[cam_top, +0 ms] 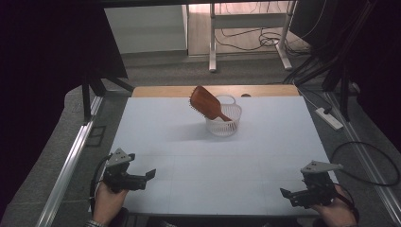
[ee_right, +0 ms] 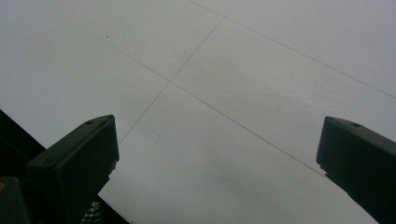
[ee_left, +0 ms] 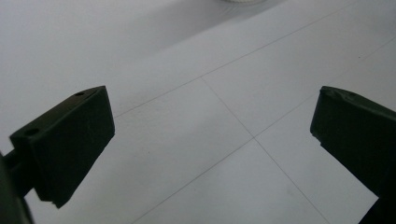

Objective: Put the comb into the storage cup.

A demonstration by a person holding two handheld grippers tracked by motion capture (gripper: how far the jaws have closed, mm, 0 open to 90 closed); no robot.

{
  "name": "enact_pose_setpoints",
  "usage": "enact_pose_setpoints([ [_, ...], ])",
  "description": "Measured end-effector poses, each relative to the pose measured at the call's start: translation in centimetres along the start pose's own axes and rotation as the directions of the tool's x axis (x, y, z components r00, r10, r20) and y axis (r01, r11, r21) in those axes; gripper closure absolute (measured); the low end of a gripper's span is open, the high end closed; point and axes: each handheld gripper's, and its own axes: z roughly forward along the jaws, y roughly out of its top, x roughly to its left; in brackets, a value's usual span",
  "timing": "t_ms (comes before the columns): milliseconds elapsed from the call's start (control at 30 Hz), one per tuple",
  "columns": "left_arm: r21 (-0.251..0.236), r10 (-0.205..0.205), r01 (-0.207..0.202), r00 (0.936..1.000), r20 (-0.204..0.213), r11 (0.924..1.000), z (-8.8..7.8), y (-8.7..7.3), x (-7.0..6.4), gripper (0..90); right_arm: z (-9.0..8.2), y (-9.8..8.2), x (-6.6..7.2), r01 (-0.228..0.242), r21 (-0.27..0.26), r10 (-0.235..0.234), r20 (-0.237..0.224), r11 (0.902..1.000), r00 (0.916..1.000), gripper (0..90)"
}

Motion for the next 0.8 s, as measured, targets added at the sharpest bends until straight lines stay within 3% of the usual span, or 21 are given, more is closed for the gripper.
enact_pose_setpoints([
  [800, 0.017, -0.022, 0.022, 0.9994, -0.028, 0.9996, -1.4, -1.4, 0.0, 0.0, 0.0, 0.0, 0.0, -0.002, 0.002, 0.002, 0.002, 1.0000, 1.0000, 0.0],
])
